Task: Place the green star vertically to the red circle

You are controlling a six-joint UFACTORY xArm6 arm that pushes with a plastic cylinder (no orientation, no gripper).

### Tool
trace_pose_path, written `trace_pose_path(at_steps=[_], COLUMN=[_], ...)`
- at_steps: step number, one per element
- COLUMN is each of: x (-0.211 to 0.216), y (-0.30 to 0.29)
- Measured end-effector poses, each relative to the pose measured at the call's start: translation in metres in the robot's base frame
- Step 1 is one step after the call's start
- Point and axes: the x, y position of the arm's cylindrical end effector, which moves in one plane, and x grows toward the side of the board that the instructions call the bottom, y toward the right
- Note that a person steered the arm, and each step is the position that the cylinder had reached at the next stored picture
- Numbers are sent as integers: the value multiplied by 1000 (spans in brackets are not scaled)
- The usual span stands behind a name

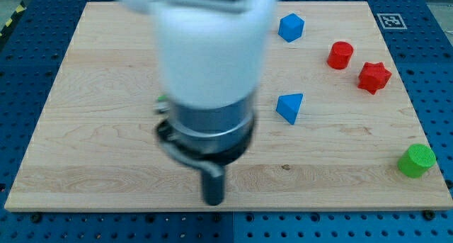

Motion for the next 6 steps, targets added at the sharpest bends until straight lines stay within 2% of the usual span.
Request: trace_pose_path(at_steps=[1,2,3,4,5,6], x=[-17,-96,-133,-154,-154,-155], y=[-118,-250,-270,-131,31,155])
